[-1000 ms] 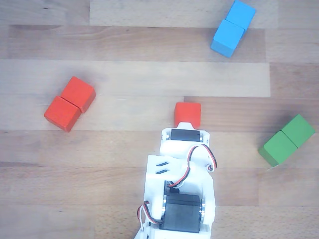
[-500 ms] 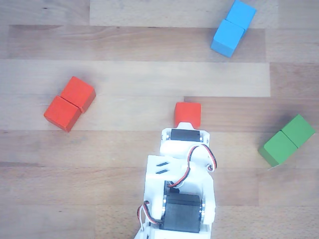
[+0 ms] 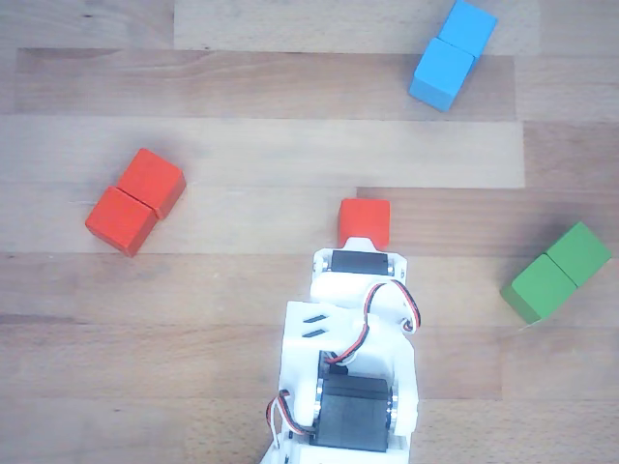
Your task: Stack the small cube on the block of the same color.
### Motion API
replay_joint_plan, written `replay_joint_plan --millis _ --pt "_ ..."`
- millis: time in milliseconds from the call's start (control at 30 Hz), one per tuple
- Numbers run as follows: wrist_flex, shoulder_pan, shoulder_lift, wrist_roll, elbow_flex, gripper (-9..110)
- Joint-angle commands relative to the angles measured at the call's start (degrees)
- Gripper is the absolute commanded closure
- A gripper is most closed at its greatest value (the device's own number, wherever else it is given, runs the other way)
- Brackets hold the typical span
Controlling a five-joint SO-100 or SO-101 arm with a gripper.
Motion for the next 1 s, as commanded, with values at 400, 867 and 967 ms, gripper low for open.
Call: replay_joint_plan --millis 400,867,967 --pt "0.18 0.70 1.32 -0.35 -3.34 101" --pt "1.23 0.18 -41.13 -0.35 -51.15 101" --pt "4.75 0.18 -50.71 -0.35 -61.26 101"
